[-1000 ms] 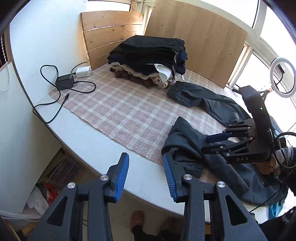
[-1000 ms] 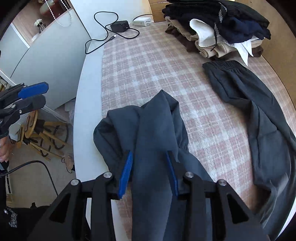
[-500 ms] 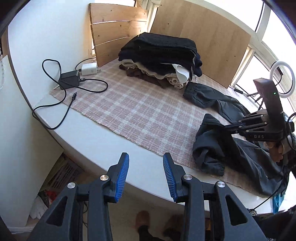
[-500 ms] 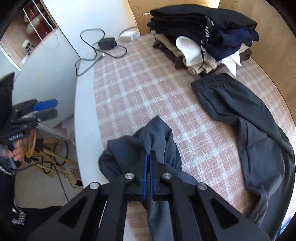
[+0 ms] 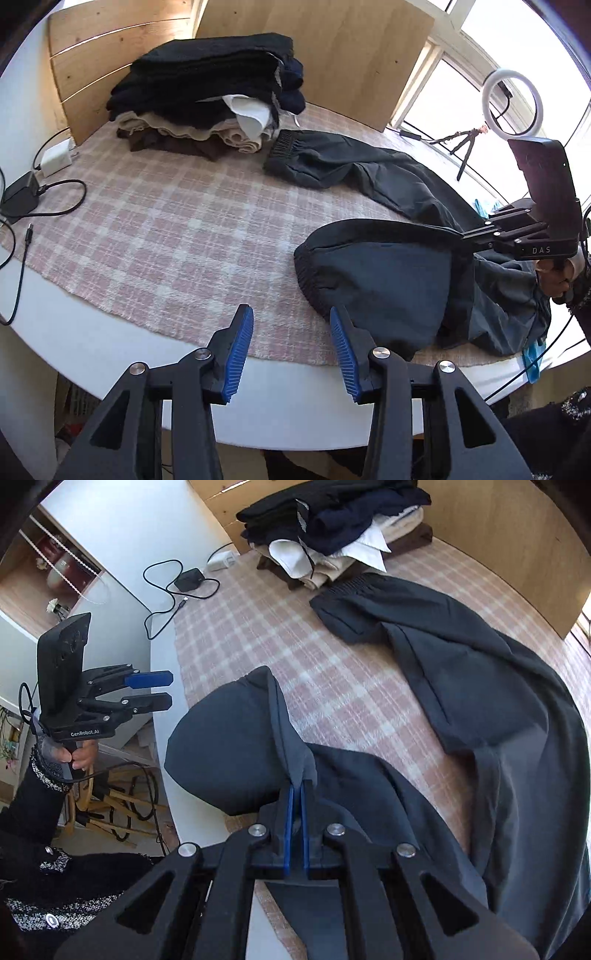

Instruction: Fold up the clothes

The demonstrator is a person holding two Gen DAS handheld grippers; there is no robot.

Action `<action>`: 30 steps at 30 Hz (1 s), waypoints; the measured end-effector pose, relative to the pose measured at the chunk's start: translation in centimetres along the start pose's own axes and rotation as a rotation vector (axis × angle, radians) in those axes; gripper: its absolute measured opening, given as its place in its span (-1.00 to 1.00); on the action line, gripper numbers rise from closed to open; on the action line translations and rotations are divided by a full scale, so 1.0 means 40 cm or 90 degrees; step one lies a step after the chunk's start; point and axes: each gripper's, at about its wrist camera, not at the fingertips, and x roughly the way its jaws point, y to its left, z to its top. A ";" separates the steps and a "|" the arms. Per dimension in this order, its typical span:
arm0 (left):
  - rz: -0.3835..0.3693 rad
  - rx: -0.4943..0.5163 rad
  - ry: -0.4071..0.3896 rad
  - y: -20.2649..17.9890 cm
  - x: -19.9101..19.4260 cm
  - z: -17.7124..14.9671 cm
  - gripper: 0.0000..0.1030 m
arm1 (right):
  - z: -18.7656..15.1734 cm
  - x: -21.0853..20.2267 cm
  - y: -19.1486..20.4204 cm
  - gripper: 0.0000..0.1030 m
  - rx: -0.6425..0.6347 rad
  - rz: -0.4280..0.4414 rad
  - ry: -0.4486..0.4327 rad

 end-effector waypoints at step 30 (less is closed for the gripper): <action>0.041 0.045 0.025 0.029 -0.064 0.048 -0.87 | 0.119 0.133 -0.039 -0.30 -0.017 -0.077 -0.025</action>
